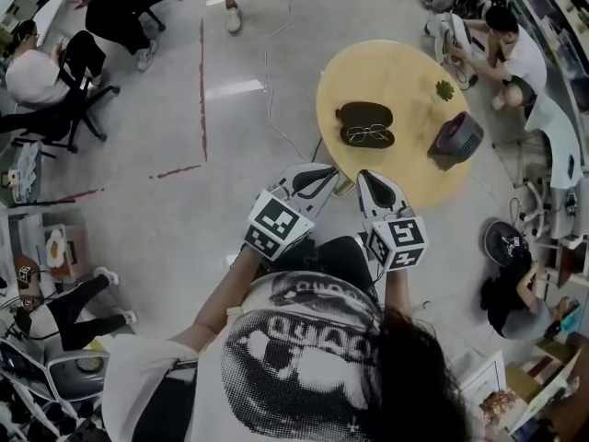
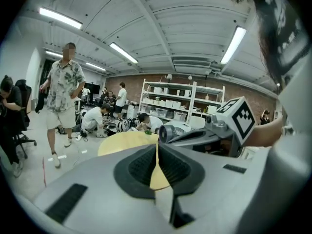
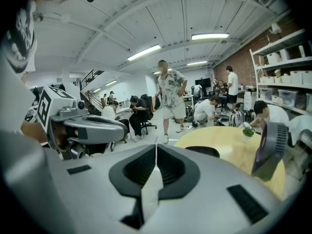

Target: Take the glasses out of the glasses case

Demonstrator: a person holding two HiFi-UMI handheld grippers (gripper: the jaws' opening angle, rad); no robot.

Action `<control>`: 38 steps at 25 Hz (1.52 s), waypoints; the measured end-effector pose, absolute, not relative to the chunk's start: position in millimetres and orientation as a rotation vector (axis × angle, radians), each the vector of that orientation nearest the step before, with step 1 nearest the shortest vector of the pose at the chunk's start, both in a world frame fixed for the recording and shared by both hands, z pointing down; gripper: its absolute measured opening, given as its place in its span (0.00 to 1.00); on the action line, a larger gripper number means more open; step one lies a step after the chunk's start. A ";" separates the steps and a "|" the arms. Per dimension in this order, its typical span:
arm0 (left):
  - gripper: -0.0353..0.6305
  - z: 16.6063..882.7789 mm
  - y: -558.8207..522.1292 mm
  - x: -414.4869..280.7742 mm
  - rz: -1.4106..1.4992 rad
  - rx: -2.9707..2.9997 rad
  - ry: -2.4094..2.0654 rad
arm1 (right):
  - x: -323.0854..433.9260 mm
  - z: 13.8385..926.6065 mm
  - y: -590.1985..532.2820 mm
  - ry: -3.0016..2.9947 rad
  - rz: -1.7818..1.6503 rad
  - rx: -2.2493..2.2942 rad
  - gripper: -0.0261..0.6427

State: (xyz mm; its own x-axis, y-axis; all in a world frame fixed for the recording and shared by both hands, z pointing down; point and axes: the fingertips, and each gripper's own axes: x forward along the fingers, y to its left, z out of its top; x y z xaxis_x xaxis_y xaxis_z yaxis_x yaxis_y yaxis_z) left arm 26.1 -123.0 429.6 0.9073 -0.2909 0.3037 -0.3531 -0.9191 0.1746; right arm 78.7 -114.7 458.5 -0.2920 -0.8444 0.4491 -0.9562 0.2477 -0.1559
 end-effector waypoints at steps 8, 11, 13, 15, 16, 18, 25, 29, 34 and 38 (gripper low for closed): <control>0.09 439.4 -125.9 31.5 0.418 2.808 -0.518 | 97.8 479.3 -115.1 -2.212 0.647 1.642 0.06; 0.09 443.9 -129.5 33.6 0.429 2.784 -0.569 | 107.4 490.9 -126.1 -2.217 0.663 1.586 0.06; 0.09 446.9 -133.9 38.2 0.436 2.770 -0.591 | 117.7 498.9 -134.0 -2.207 0.671 1.562 0.06; 0.09 449.4 -139.9 44.2 0.439 2.755 -0.622 | 129.4 507.4 -142.3 -2.198 0.674 1.529 0.07; 0.09 450.2 -143.6 47.1 0.440 2.747 -0.644 | 134.8 511.8 -146.9 -2.199 0.677 1.506 0.07; 0.09 450.8 -152.1 53.7 0.445 2.736 -0.689 | 145.5 520.6 -156.1 -2.199 0.684 1.458 0.08; 0.09 453.8 -177.0 78.2 0.440 2.693 -0.826 | 182.2 562.3 -186.1 -2.154 0.684 1.275 0.12; 0.09 457.1 -184.8 86.9 0.450 2.666 -0.900 | 194.6 595.3 -201.9 -2.117 0.690 1.159 0.14; 0.09 456.0 -192.3 92.8 0.452 2.644 -0.984 | 201.3 630.3 -216.7 -2.045 0.681 1.031 0.16; 0.09 457.5 -192.6 87.3 0.452 2.600 -1.079 | 197.4 654.7 -218.4 -1.985 0.639 0.920 0.17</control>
State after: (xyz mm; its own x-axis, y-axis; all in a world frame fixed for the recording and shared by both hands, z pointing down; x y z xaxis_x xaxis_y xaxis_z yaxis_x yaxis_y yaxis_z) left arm 87.3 -192.6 457.5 0.6706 -0.6301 0.3915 -0.7210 -0.6779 0.1439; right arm 197.4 -218.4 654.7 -0.3818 -0.3674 0.8481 -0.7934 0.6010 -0.0968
